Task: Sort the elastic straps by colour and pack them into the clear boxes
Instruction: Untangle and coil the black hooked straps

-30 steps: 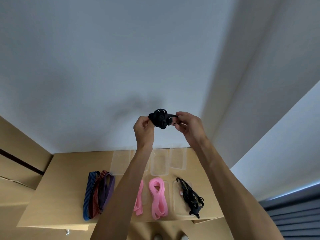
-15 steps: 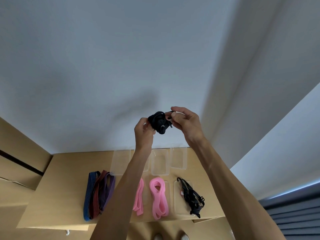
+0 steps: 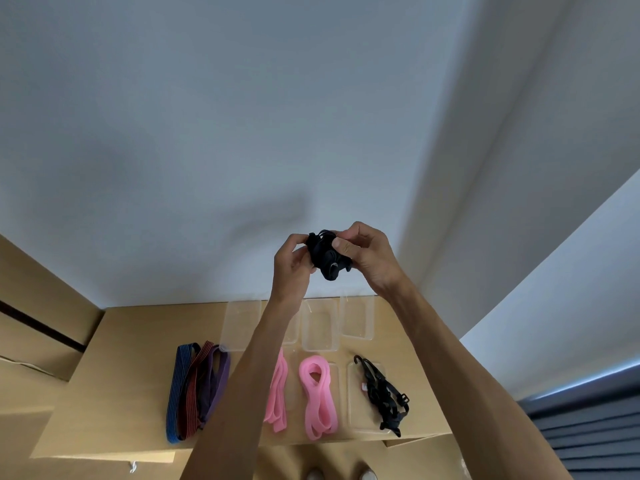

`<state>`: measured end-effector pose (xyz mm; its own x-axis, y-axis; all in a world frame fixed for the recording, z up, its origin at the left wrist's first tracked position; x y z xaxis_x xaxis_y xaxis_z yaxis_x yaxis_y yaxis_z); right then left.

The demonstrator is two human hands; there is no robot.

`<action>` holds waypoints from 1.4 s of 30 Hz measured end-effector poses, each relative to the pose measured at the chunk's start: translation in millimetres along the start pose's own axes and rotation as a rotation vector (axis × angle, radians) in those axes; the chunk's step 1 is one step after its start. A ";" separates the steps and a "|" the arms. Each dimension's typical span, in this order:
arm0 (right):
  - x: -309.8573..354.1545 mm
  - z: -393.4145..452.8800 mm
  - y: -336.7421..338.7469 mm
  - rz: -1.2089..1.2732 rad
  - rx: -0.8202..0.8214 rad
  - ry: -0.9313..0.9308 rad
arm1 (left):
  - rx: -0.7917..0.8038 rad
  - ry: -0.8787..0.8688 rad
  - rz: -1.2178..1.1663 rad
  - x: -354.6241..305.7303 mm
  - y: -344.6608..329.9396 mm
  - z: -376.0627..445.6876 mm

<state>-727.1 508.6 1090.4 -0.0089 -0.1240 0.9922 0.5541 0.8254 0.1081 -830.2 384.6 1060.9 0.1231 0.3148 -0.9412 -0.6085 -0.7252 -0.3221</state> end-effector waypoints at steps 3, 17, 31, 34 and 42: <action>0.4 -1.0 0.5 -0.014 -0.008 0.019 | 0.070 -0.041 0.090 -4.2 -1.9 -0.8; -35.4 -5.2 -14.7 -0.179 -0.160 -0.169 | -0.204 0.002 0.345 35.8 -2.6 -6.3; -73.2 -16.1 0.6 -0.181 -0.088 -0.152 | -0.311 0.276 0.051 56.5 20.5 -1.9; -73.2 -13.2 3.6 -0.238 -0.057 -0.145 | -0.270 0.272 0.037 54.2 22.4 -2.8; -62.1 -5.5 5.4 -0.435 -0.001 0.013 | -0.076 0.178 0.212 49.3 20.4 3.9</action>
<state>-719.0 517.8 1029.0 -0.2314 -0.4669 0.8535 0.5022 0.6941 0.5158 -839.6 387.8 1008.3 0.1395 0.0439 -0.9893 -0.5759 -0.8091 -0.1171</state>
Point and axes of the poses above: each hand's wrist, its own z-axis towards the middle knuckle, its own y-axis out of the back of the hand, x = y × z, the point moved 2 cm from there along z, towards the middle knuckle, and after that the axes turned 14 degrees about -z, right-handed, at the moved point
